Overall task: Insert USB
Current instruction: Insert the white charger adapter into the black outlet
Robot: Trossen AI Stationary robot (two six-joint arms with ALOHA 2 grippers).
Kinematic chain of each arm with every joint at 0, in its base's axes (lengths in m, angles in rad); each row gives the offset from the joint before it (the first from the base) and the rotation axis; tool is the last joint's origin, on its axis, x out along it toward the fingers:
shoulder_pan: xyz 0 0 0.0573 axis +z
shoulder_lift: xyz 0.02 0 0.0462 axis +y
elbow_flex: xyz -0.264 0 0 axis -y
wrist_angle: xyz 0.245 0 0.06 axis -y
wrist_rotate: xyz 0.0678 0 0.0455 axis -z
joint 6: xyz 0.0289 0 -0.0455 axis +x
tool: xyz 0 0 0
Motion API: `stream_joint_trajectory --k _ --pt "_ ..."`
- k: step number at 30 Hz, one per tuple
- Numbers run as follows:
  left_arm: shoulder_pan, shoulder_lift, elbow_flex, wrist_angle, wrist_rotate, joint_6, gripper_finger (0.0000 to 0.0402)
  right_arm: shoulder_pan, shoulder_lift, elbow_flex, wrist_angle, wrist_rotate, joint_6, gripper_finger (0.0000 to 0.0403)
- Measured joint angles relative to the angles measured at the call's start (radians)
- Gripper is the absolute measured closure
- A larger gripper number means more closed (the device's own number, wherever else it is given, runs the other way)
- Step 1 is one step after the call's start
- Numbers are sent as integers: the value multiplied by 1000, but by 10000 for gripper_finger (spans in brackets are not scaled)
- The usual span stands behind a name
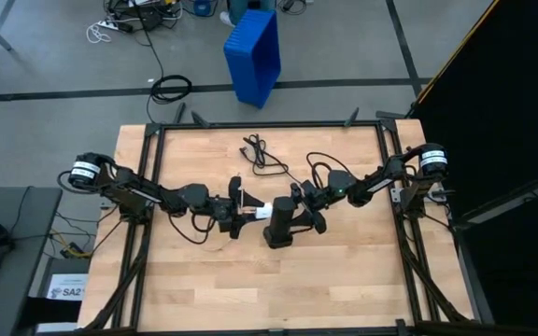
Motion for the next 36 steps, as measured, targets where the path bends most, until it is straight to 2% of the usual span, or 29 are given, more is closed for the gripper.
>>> stream_joint_trajectory --k 17,36 --pt "-2 -3 16 -10 16 -9 236 15 0 29 2 15 13 181" --pt "1 -3 17 -114 1 -25 237 4 1 29 -57 47 89 181"
